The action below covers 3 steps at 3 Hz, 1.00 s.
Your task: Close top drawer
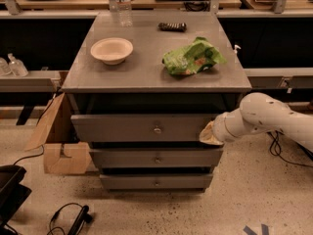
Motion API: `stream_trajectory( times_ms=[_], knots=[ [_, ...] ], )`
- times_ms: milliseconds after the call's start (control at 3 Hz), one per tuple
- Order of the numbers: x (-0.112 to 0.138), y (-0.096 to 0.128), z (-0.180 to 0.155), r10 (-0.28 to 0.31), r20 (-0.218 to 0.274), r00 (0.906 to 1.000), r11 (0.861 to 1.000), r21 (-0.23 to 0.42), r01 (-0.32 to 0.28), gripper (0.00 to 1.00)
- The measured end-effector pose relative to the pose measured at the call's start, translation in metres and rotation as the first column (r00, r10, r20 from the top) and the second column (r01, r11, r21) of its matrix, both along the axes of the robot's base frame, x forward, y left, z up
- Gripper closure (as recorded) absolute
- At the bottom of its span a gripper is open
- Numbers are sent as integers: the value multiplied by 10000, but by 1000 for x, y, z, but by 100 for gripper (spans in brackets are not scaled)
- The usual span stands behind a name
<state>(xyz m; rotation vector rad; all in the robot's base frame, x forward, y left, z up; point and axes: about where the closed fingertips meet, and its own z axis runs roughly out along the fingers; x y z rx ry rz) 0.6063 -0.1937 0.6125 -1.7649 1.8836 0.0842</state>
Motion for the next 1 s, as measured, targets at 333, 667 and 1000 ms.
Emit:
stream_trajectory(
  times_ms=[333, 667, 1000],
  knots=[
    [0, 0, 0, 0, 0, 10000, 10000, 0, 0, 100],
    [31, 6, 10, 148, 237, 9996, 9997, -213, -143, 100],
    [31, 6, 10, 149, 236, 9996, 9997, -213, -144, 100]
  ],
)
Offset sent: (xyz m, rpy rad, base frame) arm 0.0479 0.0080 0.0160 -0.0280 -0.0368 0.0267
